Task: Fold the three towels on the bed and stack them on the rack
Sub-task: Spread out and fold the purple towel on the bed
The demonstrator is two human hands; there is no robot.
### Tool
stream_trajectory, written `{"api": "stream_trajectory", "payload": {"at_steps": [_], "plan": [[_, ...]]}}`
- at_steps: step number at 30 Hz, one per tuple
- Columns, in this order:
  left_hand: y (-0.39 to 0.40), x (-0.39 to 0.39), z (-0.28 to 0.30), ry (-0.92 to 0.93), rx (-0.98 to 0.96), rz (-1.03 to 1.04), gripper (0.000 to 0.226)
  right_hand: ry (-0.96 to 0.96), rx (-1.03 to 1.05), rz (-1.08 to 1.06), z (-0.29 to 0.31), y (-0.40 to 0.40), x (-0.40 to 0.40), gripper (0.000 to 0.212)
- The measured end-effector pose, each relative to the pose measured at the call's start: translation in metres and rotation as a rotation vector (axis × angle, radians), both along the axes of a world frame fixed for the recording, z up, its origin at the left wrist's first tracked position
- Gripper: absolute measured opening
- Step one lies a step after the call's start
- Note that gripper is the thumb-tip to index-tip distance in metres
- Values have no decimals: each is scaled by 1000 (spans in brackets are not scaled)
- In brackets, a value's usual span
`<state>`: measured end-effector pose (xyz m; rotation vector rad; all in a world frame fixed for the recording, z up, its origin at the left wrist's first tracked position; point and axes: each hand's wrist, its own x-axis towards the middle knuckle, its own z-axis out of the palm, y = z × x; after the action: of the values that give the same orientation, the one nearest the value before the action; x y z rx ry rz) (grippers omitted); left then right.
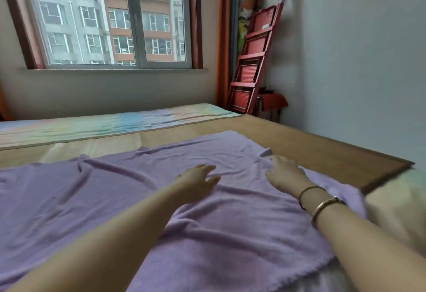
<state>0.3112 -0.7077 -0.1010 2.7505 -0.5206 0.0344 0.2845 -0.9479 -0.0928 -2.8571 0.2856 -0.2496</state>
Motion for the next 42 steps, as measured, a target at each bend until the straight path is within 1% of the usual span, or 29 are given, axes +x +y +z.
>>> {"api": "stream_trajectory", "payload": {"at_steps": [2, 4, 7, 9, 10, 12, 13, 14, 16, 21, 23, 26, 28, 31, 33, 35, 37, 39, 41, 42], "plan": [[-37, 14, 6, -25, -1, -48, 62, 0, 13, -74, 4, -31, 6, 48], [-78, 33, 10, -60, 16, -103, 53, 1, 57, -166, 4, -64, 16, 48], [-120, 56, 17, -107, 26, -119, 45, 8, 103, -259, -3, -96, 33, 57], [-146, 72, 16, -126, 33, -125, 43, 46, 137, -278, -12, -112, 47, 62], [-159, 83, 14, -123, 38, -126, 43, 70, 159, -252, -15, -119, 56, 55], [-180, 98, 10, -99, 53, -118, 42, 103, 180, -165, -19, -123, 67, 21], [-193, 107, 6, -86, 69, -113, 42, 104, 207, -125, -22, -124, 75, 18], [-201, 113, 6, -77, 74, -108, 43, 109, 240, -92, -22, -122, 78, 23], [-219, 125, 4, -32, 73, -92, 44, 120, 313, -17, -24, -122, 87, 27], [-242, 156, -10, 113, 166, -17, 52, 165, 432, 140, -33, -126, 91, 20], [-249, 163, -17, 78, 206, 11, 52, 174, 457, 194, -36, -126, 93, 19], [-252, 165, -23, -21, 189, 50, 45, 179, 505, 226, -37, -124, 94, 16], [-249, 161, -22, -40, 171, 44, 42, 196, 499, 223, -34, -123, 91, 14], [-239, 158, -12, -40, 58, 40, 30, 224, 500, 207, -24, -119, 86, 16], [-224, 157, 1, -70, -55, 95, 27, 245, 505, 206, -13, -111, 82, 15], [-205, 155, 19, -94, -219, 141, 30, 260, 561, 223, 2, -99, 78, 14], [-176, 147, 41, -3, -455, 151, 37, 269, 652, 258, 22, -74, 72, 23], [-141, 134, 64, 112, -623, 175, 46, 245, 737, 327, 46, -40, 65, 31], [-105, 121, 84, 142, -718, 165, 52, 186, 794, 464, 68, 0, 56, 22], [-81, 112, 92, 115, -755, 181, 49, 172, 808, 533, 78, 23, 50, 18]]}}
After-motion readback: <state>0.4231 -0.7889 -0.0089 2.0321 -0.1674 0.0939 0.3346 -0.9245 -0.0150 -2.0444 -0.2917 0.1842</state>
